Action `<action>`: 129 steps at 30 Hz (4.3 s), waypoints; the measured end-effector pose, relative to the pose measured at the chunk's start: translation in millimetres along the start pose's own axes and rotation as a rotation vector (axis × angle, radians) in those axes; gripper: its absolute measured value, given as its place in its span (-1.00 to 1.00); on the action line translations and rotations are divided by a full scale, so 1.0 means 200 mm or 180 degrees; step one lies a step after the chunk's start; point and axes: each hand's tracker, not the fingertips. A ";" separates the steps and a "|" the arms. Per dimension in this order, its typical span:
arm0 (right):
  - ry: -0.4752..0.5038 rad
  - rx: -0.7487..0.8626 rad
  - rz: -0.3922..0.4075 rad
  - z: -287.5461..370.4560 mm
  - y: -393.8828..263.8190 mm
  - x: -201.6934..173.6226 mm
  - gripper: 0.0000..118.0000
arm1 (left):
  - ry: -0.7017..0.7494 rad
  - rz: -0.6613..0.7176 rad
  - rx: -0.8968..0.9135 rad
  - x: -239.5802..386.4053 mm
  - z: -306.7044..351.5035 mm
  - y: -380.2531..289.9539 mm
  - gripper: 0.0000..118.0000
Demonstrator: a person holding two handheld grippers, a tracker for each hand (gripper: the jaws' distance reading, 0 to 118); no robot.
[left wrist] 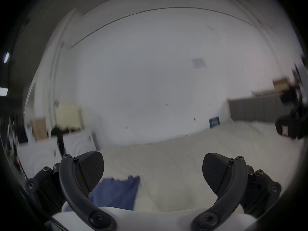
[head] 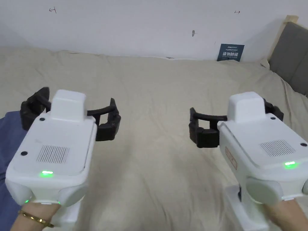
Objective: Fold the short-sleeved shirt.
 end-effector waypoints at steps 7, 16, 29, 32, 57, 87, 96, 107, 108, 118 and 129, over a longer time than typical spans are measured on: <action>-0.0119 -0.0071 -0.0190 0.06 -0.17 -0.05 1.00 | -0.0021 0.0039 -0.0072 0.03 0.08 -0.11 1.00; -0.0094 -0.0173 -0.0389 0.07 -0.20 -0.05 1.00 | -0.0119 0.0224 -0.0187 0.02 0.11 -0.18 1.00; -0.0090 -0.0173 -0.0351 0.08 -0.21 -0.06 1.00 | -0.0185 0.0124 -0.0166 0.04 0.14 -0.18 0.94; -0.0079 -0.0167 -0.0314 0.08 -0.21 -0.07 0.89 | -0.0196 0.0103 -0.0162 0.05 0.13 -0.19 0.78; 0.0011 -0.0219 -0.0344 0.08 -0.19 -0.06 -0.98 | -0.0245 0.0092 -0.0204 0.06 0.15 -0.16 -1.00; 0.1034 -0.0099 -0.0153 0.00 -0.04 -0.65 -0.98 | 0.0864 0.0112 -0.0287 -0.49 0.34 -0.18 -1.00; 0.1532 -0.0086 -0.0022 0.01 -0.01 -0.93 -0.98 | 0.1405 0.0143 -0.0372 -0.75 0.52 -0.22 -1.00; 0.1732 -0.0120 0.0038 -0.01 0.00 -1.04 -0.98 | 0.1591 0.0259 -0.0544 -0.85 0.54 -0.26 -0.81; 0.1732 -0.0123 0.0039 -0.01 0.00 -1.04 -0.98 | 0.1586 0.0291 -0.0572 -0.86 0.51 -0.27 -0.76; 0.1643 -0.0207 0.0090 -0.14 0.00 -1.00 -0.98 | 0.0903 0.0551 -0.1175 -1.06 -0.12 -0.27 1.00; 0.1572 -0.0601 0.0061 -0.49 -0.11 -0.99 -0.98 | 0.0546 0.0905 -0.2688 -1.28 -1.21 -0.67 1.00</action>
